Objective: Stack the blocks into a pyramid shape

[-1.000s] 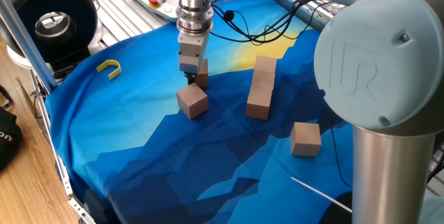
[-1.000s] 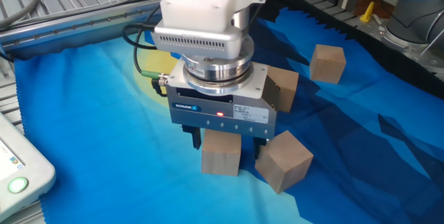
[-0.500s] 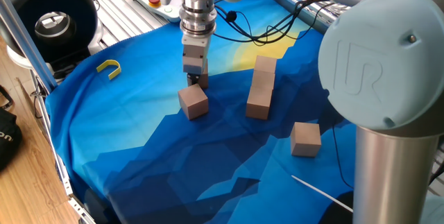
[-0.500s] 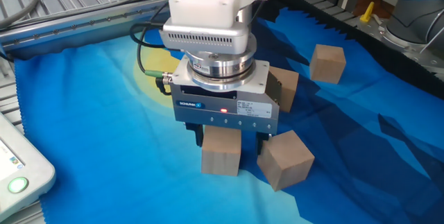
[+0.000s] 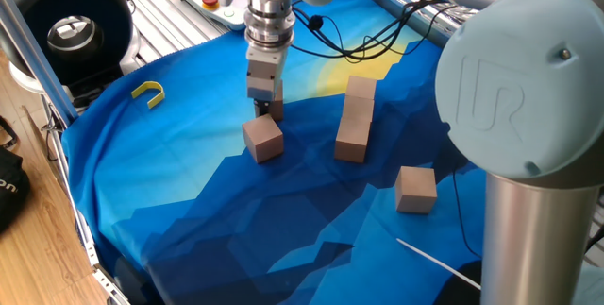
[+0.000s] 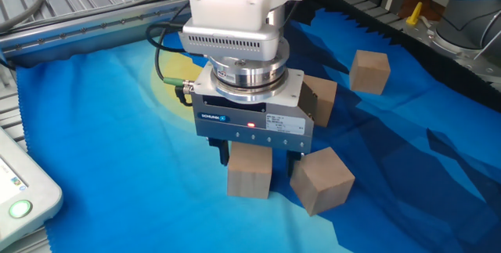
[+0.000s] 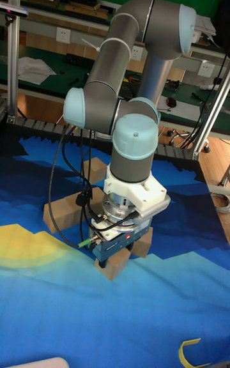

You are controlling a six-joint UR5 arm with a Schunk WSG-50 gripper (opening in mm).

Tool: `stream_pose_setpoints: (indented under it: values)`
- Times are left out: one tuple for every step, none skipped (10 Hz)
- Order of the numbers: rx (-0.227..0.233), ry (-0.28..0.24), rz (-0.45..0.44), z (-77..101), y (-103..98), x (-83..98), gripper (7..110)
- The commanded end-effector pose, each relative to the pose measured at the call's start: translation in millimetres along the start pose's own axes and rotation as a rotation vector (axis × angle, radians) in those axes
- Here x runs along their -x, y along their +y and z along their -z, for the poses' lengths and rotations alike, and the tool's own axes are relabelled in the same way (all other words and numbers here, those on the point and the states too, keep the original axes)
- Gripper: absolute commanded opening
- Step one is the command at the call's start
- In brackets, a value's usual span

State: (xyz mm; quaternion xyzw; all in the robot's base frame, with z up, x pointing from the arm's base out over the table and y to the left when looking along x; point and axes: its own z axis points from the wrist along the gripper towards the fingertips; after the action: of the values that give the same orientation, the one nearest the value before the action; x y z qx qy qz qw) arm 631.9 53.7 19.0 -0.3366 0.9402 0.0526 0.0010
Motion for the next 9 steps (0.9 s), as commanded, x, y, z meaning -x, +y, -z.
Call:
stream_pose_setpoints:
  values:
    - [-0.005, -0.022, -0.028, -0.6, 4, 7.7, 66]
    - [-0.016, -0.021, -0.021, -0.8, 1, 7.5, 66]
    - [-0.023, -0.019, -0.015, -1.1, 0, 7.1, 66]
    - [-0.030, -0.013, -0.018, -1.6, -2, 5.8, 66]
    - [-0.041, -0.013, -0.035, -1.5, -5, 5.8, 66]
    - [-0.053, -0.006, -0.061, -0.8, -7, 4.7, 66]
    - [-0.088, 0.000, -0.079, 0.1, -14, 3.5, 22]
    - [-0.093, -0.002, -0.079, 0.7, -15, 4.5, 22]
    - [-0.094, -0.009, -0.082, 1.6, -14, 7.2, 7]
